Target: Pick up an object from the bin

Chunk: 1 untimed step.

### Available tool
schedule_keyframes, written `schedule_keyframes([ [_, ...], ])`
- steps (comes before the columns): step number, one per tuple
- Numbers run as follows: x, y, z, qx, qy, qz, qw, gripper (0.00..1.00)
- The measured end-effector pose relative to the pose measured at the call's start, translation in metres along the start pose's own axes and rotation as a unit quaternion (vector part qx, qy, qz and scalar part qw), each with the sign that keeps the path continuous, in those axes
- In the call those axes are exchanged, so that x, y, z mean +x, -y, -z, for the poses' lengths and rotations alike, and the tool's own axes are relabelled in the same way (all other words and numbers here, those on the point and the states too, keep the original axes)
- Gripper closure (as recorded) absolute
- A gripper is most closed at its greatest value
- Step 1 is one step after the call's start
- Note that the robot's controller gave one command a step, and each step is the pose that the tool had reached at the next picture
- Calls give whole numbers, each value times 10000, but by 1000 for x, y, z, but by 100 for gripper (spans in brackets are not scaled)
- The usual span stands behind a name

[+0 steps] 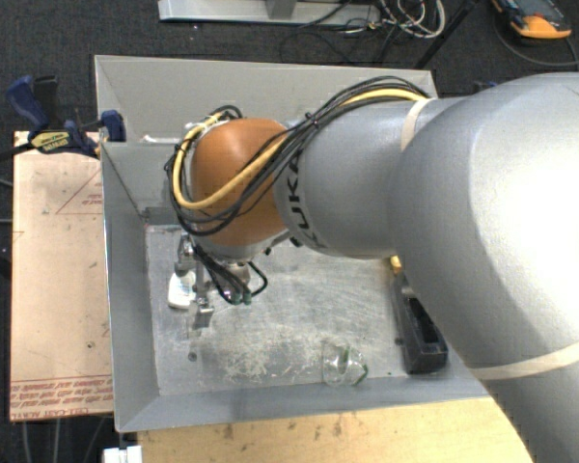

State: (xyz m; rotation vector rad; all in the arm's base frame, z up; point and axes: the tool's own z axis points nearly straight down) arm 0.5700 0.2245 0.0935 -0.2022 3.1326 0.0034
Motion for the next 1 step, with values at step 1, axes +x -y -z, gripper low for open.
schedule_keyframes([
  [1, -18, 0, -7, 4, 55, 614, 9981, 0],
])
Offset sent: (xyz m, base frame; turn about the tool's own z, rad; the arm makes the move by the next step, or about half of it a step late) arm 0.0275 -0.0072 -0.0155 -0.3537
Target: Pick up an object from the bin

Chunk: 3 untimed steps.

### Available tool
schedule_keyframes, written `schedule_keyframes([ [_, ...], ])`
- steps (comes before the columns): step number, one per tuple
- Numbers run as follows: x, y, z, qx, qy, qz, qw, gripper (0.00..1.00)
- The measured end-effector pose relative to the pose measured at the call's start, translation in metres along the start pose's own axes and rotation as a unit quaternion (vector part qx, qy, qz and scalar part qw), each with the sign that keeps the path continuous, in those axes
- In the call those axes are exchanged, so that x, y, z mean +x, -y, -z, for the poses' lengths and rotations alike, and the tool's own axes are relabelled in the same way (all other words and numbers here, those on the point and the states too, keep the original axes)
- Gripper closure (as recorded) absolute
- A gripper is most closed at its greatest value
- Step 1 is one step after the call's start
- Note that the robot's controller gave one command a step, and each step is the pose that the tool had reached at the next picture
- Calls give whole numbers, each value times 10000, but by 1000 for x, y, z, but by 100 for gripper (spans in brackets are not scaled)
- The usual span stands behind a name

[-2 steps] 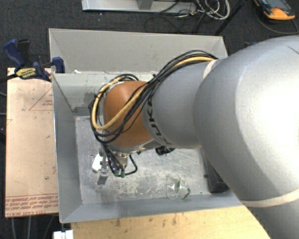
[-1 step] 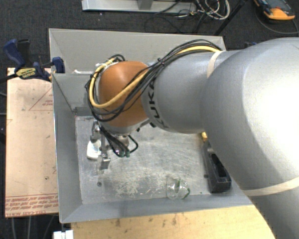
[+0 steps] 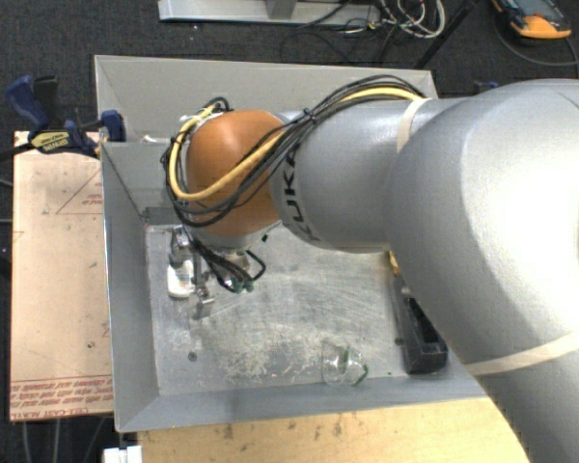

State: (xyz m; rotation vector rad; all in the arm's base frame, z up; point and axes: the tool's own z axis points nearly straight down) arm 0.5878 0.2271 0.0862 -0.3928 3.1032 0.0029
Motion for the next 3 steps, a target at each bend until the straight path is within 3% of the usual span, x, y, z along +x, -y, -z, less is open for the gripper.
schedule_keyframes([
  [1, 0, 2, -2, -13, 3, 1031, 9947, 0],
  [2, -6, -2, -4, -6, -8, 1517, 9884, 0],
  [3, -25, 6, -6, -34, -7, 2730, 9620, 0],
])
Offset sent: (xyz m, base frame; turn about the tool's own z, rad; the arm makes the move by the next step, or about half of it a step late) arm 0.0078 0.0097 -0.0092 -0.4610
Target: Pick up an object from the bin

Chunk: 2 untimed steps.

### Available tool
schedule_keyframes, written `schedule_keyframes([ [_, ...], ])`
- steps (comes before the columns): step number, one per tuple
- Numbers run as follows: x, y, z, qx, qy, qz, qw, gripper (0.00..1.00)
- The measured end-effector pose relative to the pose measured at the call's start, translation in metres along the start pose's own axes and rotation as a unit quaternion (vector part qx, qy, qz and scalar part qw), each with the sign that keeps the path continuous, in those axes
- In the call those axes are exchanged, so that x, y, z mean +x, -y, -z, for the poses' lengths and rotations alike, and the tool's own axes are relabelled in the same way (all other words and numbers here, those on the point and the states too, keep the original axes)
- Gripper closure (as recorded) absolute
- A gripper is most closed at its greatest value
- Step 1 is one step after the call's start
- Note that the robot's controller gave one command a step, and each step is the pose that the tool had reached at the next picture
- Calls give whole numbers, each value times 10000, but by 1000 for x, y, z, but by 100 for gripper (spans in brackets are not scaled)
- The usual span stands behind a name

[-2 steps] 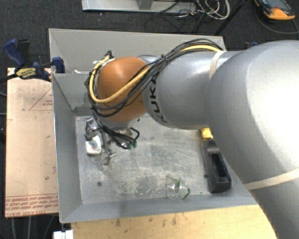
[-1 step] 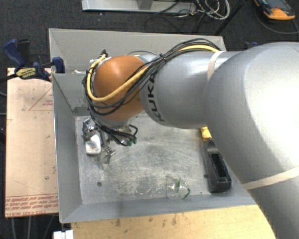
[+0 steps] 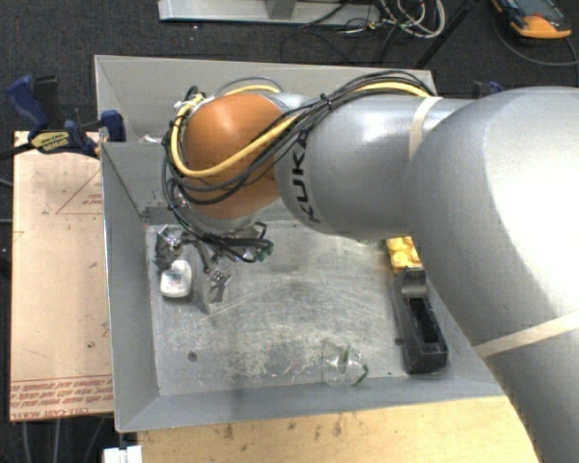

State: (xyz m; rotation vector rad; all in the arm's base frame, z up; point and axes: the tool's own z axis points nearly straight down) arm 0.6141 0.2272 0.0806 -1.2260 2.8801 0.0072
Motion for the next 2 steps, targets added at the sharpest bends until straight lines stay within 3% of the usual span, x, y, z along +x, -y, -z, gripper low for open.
schedule_keyframes([
  [1, -10, 15, 2, 2, -29, 859, 9963, 0],
  [2, -27, -1, 0, 0, -22, 3038, 9527, 100],
])
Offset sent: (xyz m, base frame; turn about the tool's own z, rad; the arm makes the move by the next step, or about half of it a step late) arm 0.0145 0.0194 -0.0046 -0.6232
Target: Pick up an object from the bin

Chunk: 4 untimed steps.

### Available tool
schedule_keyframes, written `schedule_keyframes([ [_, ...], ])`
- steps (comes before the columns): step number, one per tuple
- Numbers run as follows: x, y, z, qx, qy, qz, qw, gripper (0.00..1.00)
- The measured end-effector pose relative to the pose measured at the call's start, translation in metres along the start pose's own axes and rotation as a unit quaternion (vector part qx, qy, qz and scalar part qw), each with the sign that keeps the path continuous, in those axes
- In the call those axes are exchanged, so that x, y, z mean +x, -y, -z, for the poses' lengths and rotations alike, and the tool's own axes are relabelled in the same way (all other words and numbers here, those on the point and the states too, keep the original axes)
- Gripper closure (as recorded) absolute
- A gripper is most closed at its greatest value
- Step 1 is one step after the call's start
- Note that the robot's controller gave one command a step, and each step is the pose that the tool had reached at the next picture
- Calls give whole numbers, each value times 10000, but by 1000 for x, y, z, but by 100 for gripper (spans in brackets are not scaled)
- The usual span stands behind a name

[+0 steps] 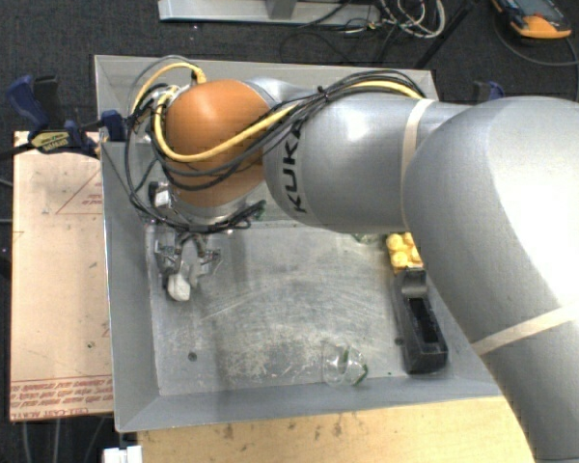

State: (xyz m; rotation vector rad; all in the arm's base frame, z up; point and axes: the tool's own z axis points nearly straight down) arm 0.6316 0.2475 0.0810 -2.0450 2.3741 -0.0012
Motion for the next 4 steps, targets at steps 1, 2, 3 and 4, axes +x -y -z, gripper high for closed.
schedule_keyframes([
  [1, 0, 0, 0, 0, 1, -1, 10000, 100],
  [2, 42, -8, 33, -33, -8, 481, 9988, 100],
  [3, 42, -8, 33, -33, -7, 482, 9988, 100],
  [4, 44, -20, 134, -27, -5, 517, 9987, 100],
])
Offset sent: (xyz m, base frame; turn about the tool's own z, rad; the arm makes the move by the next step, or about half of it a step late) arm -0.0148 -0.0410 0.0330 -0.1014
